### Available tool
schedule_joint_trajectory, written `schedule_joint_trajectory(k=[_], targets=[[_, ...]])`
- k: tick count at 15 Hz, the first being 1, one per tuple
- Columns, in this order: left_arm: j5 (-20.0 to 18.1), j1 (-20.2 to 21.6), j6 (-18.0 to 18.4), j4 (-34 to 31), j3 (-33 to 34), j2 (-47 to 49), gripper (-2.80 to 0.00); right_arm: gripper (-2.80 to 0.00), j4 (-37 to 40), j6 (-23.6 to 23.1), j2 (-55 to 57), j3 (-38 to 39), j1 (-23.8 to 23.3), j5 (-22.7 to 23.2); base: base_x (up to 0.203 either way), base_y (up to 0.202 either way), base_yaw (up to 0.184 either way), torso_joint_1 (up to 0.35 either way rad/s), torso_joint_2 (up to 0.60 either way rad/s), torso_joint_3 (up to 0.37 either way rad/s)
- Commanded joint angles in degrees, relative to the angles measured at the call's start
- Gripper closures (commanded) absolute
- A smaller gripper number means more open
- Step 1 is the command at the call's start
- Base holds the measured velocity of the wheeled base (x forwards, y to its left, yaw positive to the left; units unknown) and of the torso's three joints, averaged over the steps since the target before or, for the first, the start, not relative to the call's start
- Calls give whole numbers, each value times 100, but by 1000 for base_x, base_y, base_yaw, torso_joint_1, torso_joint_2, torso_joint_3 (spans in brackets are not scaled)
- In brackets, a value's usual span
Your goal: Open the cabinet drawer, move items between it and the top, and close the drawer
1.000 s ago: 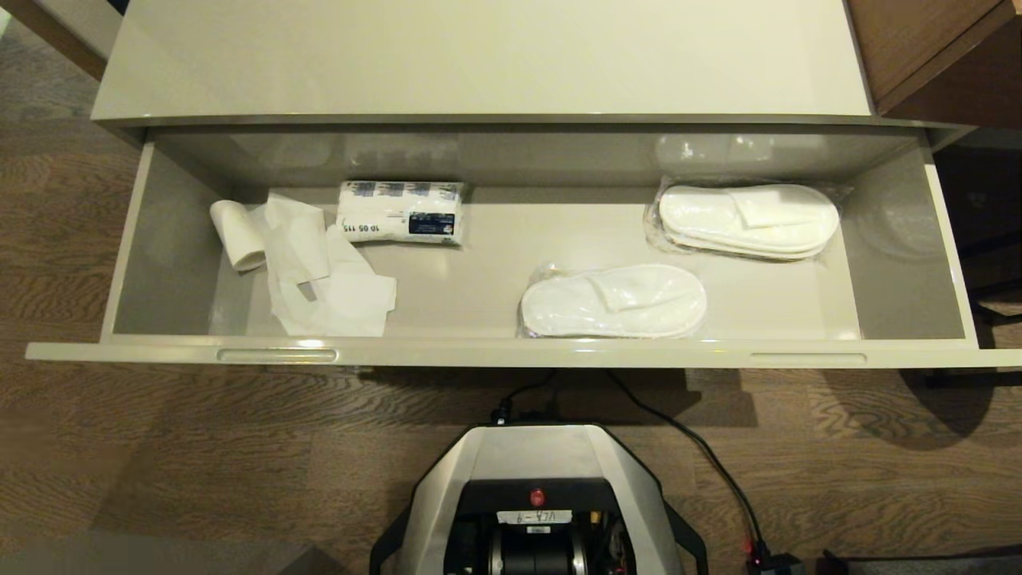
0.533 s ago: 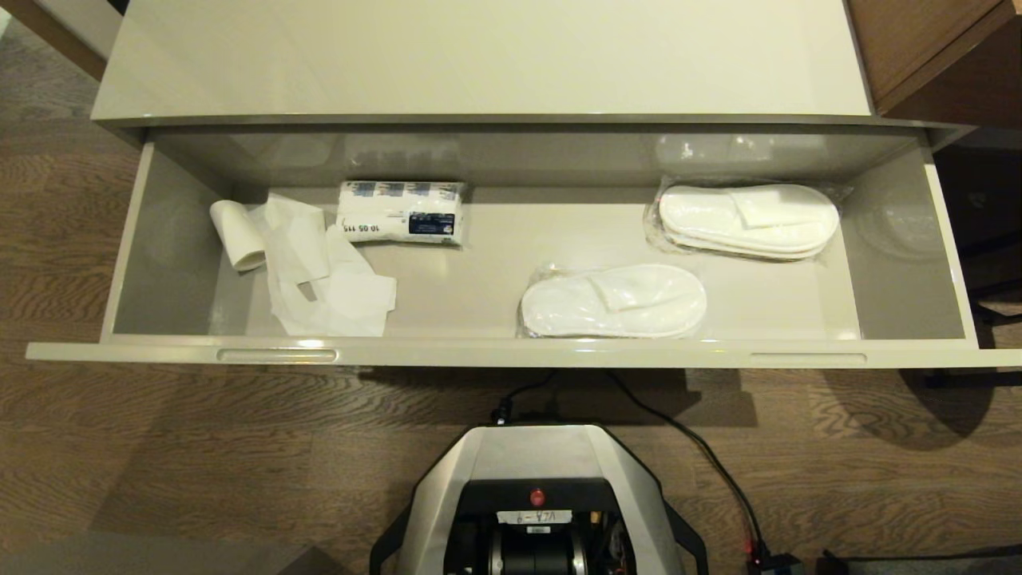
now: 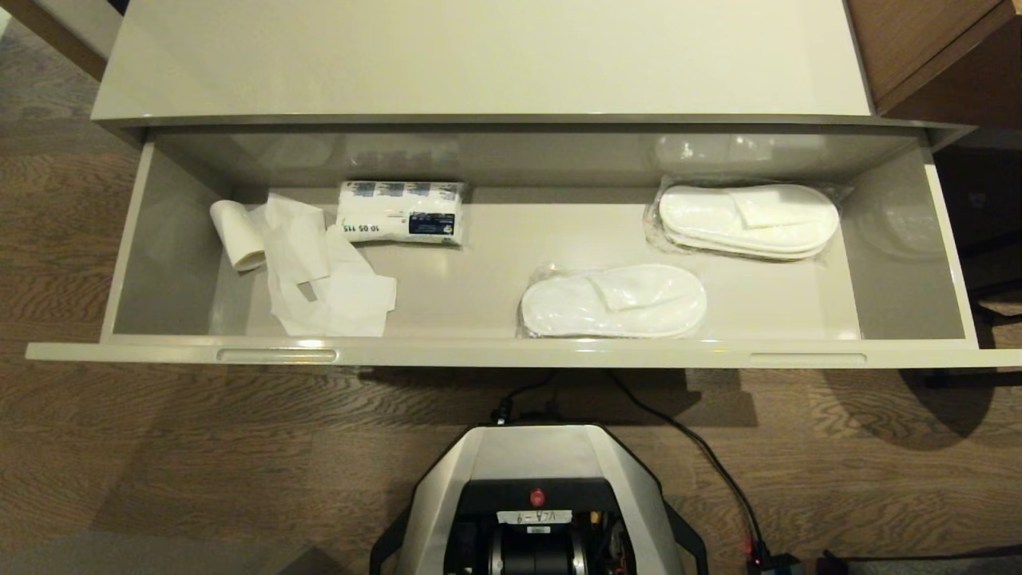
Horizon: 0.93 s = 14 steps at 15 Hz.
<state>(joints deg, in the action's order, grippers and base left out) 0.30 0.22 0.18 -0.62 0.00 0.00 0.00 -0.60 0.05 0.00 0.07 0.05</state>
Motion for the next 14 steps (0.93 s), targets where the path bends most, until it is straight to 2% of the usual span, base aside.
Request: schedule_joint_trajectory(k=[1,14], targets=[[5,4,-1,1,0,9,0,0,0,-2,4,9,1,4,0,0,0,0,0,0],[5,4,-1,1,0,9,0,0,0,-2,4,9,-7,4,0,0,0,0,0,0]])
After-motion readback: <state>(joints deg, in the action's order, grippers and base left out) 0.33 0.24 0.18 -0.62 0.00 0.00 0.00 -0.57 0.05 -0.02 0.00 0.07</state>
